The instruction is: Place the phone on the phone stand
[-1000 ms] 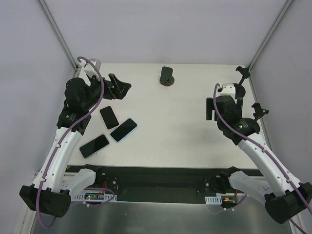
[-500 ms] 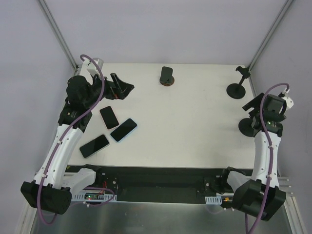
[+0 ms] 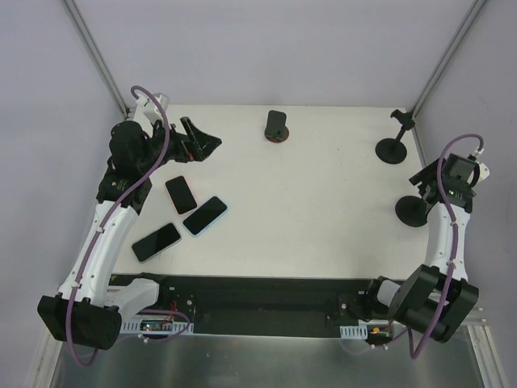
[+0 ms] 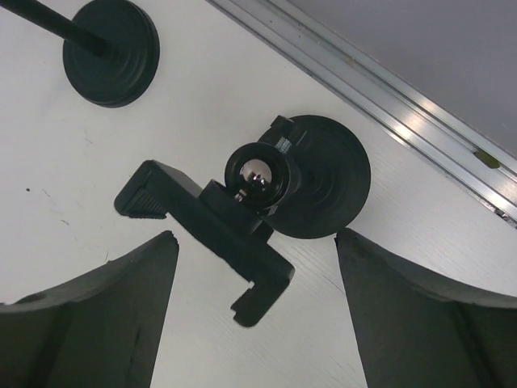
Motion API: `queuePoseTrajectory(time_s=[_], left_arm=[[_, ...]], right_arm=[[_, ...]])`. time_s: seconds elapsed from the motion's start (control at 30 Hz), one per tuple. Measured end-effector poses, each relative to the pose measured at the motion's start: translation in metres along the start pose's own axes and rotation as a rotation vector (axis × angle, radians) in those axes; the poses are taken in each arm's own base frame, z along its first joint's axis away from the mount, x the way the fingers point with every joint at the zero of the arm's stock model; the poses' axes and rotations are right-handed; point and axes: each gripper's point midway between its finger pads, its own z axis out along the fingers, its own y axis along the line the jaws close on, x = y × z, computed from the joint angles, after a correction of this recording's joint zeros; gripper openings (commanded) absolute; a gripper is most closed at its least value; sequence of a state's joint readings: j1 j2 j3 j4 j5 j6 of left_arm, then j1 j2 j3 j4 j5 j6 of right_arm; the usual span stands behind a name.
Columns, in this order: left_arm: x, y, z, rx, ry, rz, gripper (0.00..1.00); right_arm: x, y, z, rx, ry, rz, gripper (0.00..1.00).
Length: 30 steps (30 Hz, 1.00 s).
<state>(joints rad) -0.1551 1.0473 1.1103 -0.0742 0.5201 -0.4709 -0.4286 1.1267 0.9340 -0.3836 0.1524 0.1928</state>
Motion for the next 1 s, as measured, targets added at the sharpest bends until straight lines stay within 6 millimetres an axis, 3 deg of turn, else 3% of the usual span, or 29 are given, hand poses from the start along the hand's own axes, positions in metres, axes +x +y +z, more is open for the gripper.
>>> queuePoseTrajectory(time_s=[0.27,0.57,0.87,1.0], left_arm=[[0.004,0.002,0.004,0.001,0.018,-0.026,0.96],[0.008,0.005,0.007,0.004,0.036,-0.035,0.95],[0.014,0.01,0.014,-0.002,0.062,-0.06,0.94],[0.013,0.011,0.014,-0.002,0.063,-0.072,0.94]], right_arm=[[0.005,-0.01,0.022,0.068,0.024,-0.035,0.73],[-0.007,-0.005,0.026,0.03,-0.035,-0.088,0.38],[-0.001,0.005,0.026,-0.01,-0.034,-0.146,0.15],[0.011,0.026,0.02,-0.051,-0.032,-0.227,0.08]])
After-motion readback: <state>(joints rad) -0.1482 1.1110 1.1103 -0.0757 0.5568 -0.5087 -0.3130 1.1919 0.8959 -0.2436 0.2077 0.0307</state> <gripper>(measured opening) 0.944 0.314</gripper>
